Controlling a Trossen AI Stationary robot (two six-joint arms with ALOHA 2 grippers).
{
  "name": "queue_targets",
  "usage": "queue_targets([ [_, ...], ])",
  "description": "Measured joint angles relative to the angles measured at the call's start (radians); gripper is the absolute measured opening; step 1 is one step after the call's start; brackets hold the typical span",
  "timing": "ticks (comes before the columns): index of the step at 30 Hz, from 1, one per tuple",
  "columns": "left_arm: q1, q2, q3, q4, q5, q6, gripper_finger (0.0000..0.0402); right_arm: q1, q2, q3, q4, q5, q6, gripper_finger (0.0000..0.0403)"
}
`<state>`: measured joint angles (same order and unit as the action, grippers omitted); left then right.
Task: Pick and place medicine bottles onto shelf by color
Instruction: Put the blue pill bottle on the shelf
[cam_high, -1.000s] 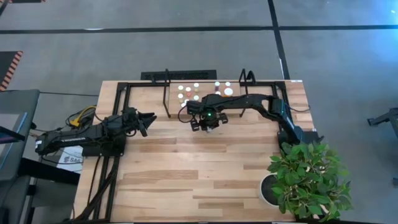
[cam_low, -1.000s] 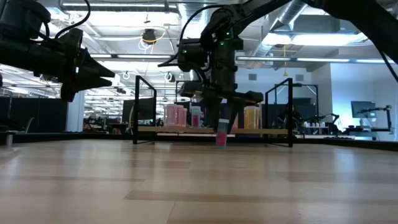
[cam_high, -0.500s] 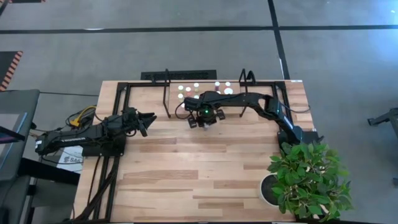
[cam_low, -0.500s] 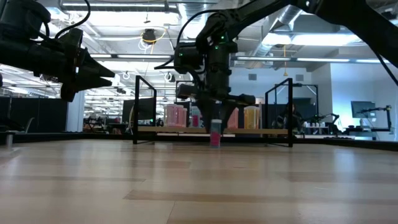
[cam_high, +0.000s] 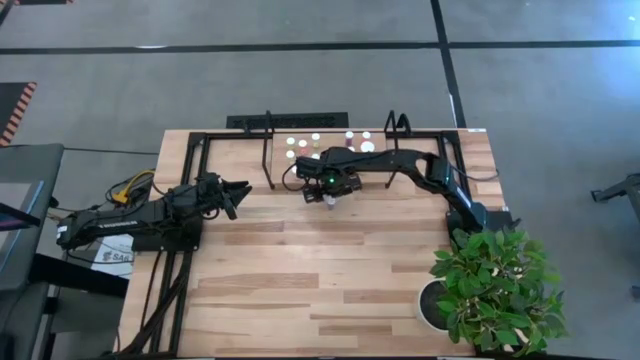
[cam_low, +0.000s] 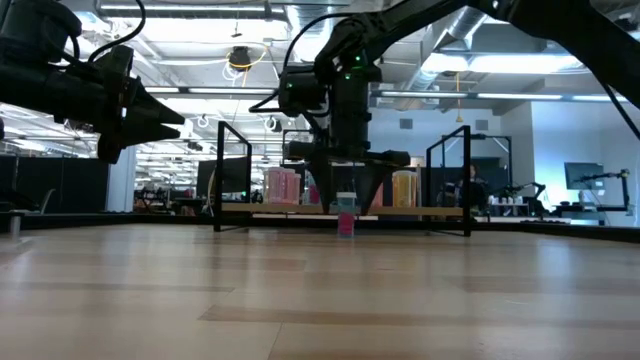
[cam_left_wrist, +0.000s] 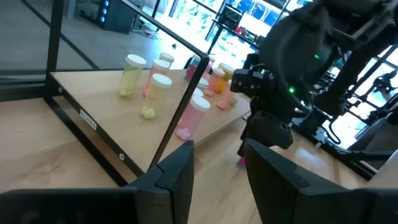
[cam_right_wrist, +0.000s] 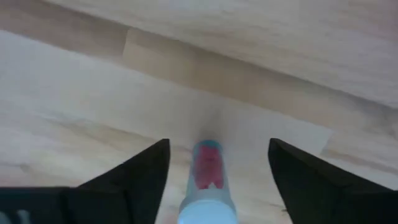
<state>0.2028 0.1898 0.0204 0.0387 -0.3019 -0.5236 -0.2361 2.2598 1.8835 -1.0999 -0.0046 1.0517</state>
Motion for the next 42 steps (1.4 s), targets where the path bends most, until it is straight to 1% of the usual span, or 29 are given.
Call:
queue_targets([
  [6,0.000,0.000,0.000,0.000,0.000,0.000,0.0128,0.079,-0.016,-0.001,-0.010,0.182,0.040,0.0348],
  [10,0.000,0.000,0.000,0.000,0.000,0.000,0.0128,0.136,-0.037,-0.002,-0.021,0.308,0.086,0.0370],
  [13,0.000,0.000,0.000,0.000,0.000,0.000,0.0128,0.177,-0.058,0.001,-0.027,0.430,0.150,0.0373],
  [17,0.000,0.000,0.000,0.000,0.000,0.000,0.0128,0.230,-0.075,0.000,-0.073,0.566,0.279,0.0373],
  [21,0.000,0.000,0.000,0.000,0.000,0.000,0.0128,0.279,-0.082,0.000,-0.131,0.654,0.442,0.0373],
  [23,0.000,0.000,0.000,0.000,0.000,0.000,0.0128,0.307,-0.082,-0.010,-0.134,0.695,0.516,0.0373],
  [30,0.000,0.000,0.000,0.000,0.000,0.000,0.0128,0.407,-0.081,-0.121,-0.100,0.889,0.735,0.0373],
  [35,0.000,0.000,0.000,0.000,0.000,0.000,0.0128,0.447,-0.080,-0.203,-0.039,1.007,0.878,0.0373],
  [38,0.000,0.000,0.000,0.000,0.000,0.000,0.0128,0.461,-0.080,-0.239,0.007,1.036,0.893,0.0373],
  [42,0.000,0.000,0.000,0.000,0.000,0.000,0.0128,0.474,-0.081,-0.276,0.089,1.068,0.816,0.0373],
])
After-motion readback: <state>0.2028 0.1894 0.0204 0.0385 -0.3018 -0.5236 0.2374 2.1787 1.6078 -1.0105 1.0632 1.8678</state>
